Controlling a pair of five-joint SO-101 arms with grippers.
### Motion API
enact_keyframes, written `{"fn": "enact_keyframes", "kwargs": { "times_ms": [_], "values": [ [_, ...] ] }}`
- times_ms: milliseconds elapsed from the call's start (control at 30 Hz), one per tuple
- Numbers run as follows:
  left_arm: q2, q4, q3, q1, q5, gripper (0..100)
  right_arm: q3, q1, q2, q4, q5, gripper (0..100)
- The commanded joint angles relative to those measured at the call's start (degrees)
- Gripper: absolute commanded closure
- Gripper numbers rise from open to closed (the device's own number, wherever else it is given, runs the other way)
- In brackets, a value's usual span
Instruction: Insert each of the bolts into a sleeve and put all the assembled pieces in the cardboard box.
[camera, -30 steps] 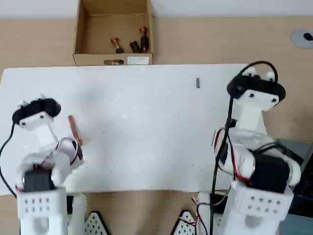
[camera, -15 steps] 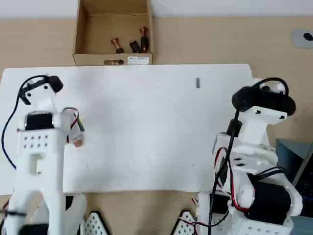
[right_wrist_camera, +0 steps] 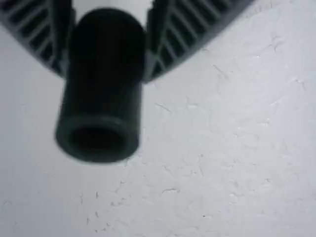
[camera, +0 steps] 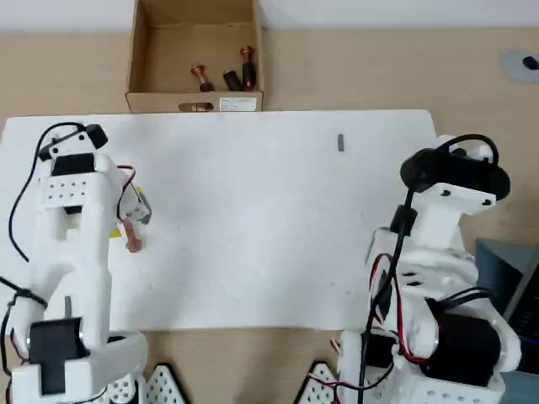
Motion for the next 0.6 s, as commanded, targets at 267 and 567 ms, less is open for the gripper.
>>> {"fn": "enact_keyframes", "kwargs": {
  "times_ms": [267,567],
  "values": [
    [7.96,-3.69,-4.22,-4.31,0.18,83,-0.04,0.57,0.22,0.79,-0.18,98.9],
    [11.47,-4.57,-3.78,-1.76,0.18,93,0.04,0.40,0.31,0.79,-0.18,98.9]
  ]
}}
